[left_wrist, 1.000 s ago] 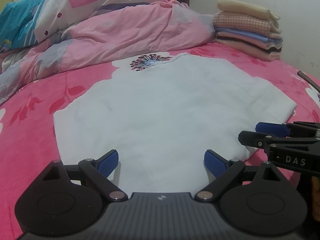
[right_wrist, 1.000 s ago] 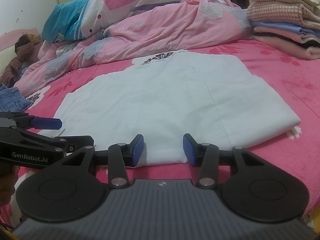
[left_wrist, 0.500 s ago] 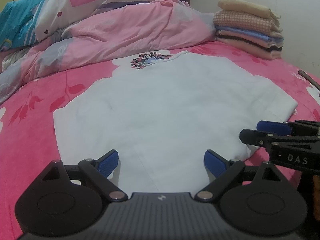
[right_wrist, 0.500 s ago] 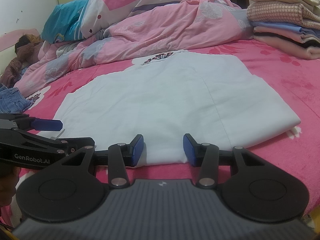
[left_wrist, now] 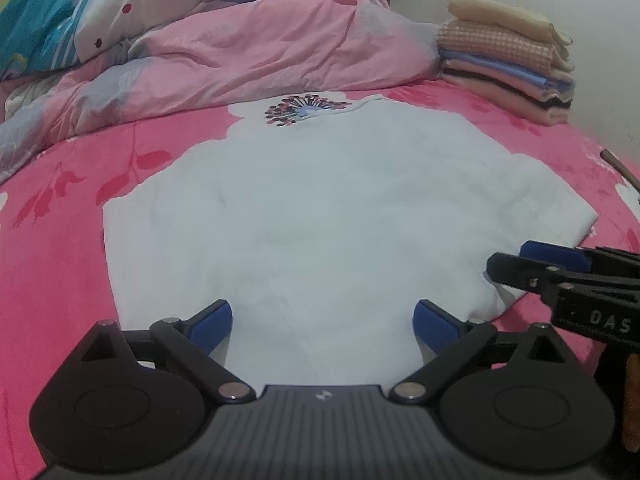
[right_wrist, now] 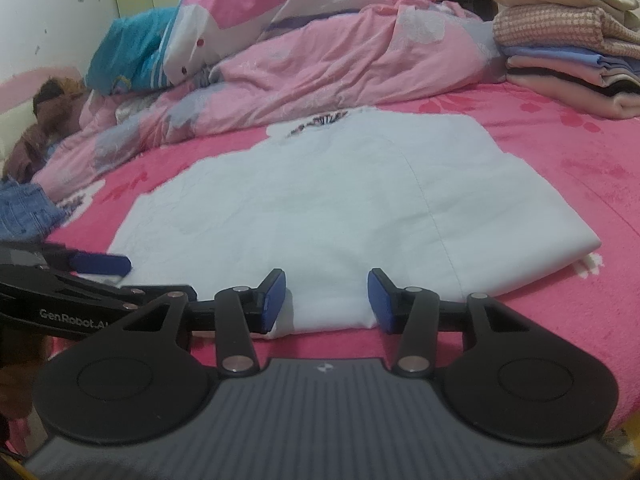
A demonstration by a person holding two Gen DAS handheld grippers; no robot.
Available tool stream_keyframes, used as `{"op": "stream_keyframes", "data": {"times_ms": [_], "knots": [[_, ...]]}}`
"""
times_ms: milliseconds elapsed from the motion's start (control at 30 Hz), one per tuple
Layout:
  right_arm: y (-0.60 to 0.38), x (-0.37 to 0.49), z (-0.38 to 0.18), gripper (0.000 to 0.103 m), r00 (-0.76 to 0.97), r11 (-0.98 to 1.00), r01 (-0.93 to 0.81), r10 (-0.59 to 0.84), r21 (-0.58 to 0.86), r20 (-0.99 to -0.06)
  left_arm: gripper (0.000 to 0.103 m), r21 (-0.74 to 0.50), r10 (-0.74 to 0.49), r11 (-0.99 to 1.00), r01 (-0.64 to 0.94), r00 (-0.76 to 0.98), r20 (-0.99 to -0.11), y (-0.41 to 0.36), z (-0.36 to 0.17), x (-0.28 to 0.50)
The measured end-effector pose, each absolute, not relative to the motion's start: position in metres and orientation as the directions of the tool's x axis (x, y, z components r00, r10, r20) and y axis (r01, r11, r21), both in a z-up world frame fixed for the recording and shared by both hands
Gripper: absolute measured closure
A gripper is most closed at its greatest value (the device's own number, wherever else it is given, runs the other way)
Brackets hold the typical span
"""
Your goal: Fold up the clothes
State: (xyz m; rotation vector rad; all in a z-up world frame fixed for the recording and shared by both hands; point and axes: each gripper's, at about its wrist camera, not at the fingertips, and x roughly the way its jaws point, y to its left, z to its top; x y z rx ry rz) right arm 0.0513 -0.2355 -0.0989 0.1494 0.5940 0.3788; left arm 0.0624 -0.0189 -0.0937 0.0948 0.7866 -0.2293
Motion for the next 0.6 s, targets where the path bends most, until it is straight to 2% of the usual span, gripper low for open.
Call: {"op": "stream_keyframes", "data": {"times_ms": [100,200,400,467,533,600], "knots": [[-0.242,0.046,-0.096,0.057,0.783,0.912,-0.310,0.405,0.268,-0.472,0.004,-0.011,-0.171,0.974,0.227,0.697,-0.696,-0.016,-0.090,0.061],[-0.247,0.040,-0.093,0.052,0.801,0.905,-0.318,0.416,0.283,-0.430,0.002,-0.023,-0.172,0.976,0.215,0.709,-0.684,-0.012,-0.085,0.060],[-0.249,0.037,-0.085,0.037,0.814,0.908,-0.306,0.406,0.287,-0.416,0.000,-0.048,-0.175,0.980,0.191,0.733,-0.657,-0.003,-0.075,0.057],[-0.249,0.036,-0.082,0.025,0.816,0.911,-0.296,0.397,0.286,-0.420,0.000,-0.056,-0.175,0.981,0.183,0.741,-0.649,0.000,-0.072,0.057],[-0.250,0.035,-0.079,0.019,0.821,0.917,-0.274,0.380,0.288,-0.426,0.000,-0.065,-0.176,0.982,0.176,0.748,-0.640,0.002,-0.068,0.056],[-0.254,0.033,-0.077,0.018,0.822,0.919,-0.251,0.368,0.305,-0.434,0.000,-0.047,-0.150,0.986,0.157,0.752,-0.641,0.002,-0.067,0.057]]}}
